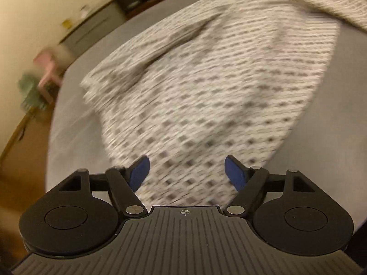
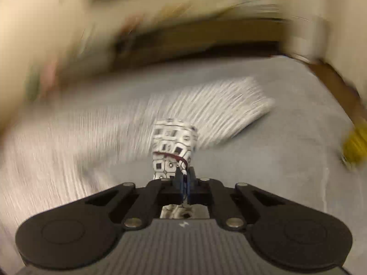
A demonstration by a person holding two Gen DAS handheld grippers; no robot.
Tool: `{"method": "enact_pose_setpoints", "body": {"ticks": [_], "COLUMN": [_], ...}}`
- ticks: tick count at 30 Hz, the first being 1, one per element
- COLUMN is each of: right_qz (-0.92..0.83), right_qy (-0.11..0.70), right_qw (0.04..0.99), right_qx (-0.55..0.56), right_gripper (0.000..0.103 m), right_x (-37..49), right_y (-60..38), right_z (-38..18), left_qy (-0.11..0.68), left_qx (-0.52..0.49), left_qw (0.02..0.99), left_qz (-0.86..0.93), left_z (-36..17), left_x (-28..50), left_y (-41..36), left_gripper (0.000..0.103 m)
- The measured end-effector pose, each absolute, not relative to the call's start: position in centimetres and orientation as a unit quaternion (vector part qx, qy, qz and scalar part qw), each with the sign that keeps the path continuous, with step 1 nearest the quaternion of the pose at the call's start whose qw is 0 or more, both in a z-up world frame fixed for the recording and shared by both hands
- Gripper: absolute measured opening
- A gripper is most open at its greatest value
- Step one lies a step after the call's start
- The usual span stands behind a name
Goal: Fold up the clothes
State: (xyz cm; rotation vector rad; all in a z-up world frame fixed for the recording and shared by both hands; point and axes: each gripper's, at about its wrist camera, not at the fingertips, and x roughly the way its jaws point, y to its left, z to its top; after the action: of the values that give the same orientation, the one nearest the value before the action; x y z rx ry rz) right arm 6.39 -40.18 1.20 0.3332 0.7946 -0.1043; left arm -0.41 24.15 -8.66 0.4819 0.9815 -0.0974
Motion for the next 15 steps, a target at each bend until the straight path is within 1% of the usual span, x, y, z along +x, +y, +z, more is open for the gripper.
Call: {"method": "enact_pose_setpoints", "body": {"ticks": [1, 2, 3, 4, 5, 6, 7, 8, 9, 10, 11, 14, 15], "right_qz": [-0.081, -0.134, -0.186, -0.232, -0.229, -0.226, -0.222, -0.211, -0.199, -0.189, -0.181, -0.141, -0.121], "right_qy": [0.353, 0.353, 0.352, 0.352, 0.372, 0.392, 0.41, 0.408, 0.405, 0.402, 0.396, 0.402, 0.407], "right_qw": [0.906, 0.895, 0.882, 0.867, 0.86, 0.852, 0.846, 0.855, 0.864, 0.872, 0.882, 0.897, 0.9], "right_qx": [0.221, 0.237, 0.253, 0.266, 0.265, 0.264, 0.26, 0.242, 0.224, 0.205, 0.179, 0.118, 0.099], "right_gripper": [0.003, 0.004, 0.008, 0.019, 0.034, 0.038, 0.039, 0.045, 0.05, 0.061, 0.069, 0.069, 0.069], "right_x": [5.8, 5.5, 5.1, 4.9, 5.1, 5.3, 5.5, 5.2, 5.0, 4.8, 4.4, 3.7, 3.6], "right_y": [-42.3, -43.7, -45.1, -46.4, -46.4, -46.5, -46.5, -45.7, -45.0, -44.2, -43.3, -41.0, -40.2], "right_z": [2.3, 1.5, 0.7, -0.1, -1.0, -2.0, -2.8, -2.4, -2.1, -1.7, -1.2, -1.1, -1.1], "left_qy": [0.472, 0.474, 0.474, 0.475, 0.475, 0.476, 0.481, 0.487, 0.492, 0.488, 0.479, 0.438, 0.422], "left_qx": [0.218, 0.214, 0.216, 0.217, 0.225, 0.234, 0.24, 0.245, 0.248, 0.243, 0.234, 0.201, 0.188], "left_qw": [0.854, 0.854, 0.853, 0.852, 0.848, 0.841, 0.832, 0.821, 0.812, 0.814, 0.822, 0.856, 0.87], "left_qz": [-0.028, -0.006, 0.017, 0.04, 0.068, 0.103, 0.137, 0.17, 0.192, 0.198, 0.2, 0.187, 0.173], "left_z": [-8.6, -8.6, -8.7, -8.9, -9.0, -9.3, -9.5, -9.8, -10.0, -9.7, -9.2, -7.2, -6.5], "left_x": [-0.2, 0.1, 0.3, 0.6, 0.9, 1.2, 1.6, 1.8, 1.9, 1.7, 1.4, 0.3, 0.0], "left_y": [25.1, 26.0, 27.0, 27.9, 28.8, 29.9, 30.9, 31.8, 32.6, 33.0, 33.2, 33.1, 32.8], "left_gripper": [0.065, 0.065, 0.065, 0.065, 0.065, 0.063, 0.057, 0.051, 0.041, 0.039, 0.04, 0.045, 0.049]}}
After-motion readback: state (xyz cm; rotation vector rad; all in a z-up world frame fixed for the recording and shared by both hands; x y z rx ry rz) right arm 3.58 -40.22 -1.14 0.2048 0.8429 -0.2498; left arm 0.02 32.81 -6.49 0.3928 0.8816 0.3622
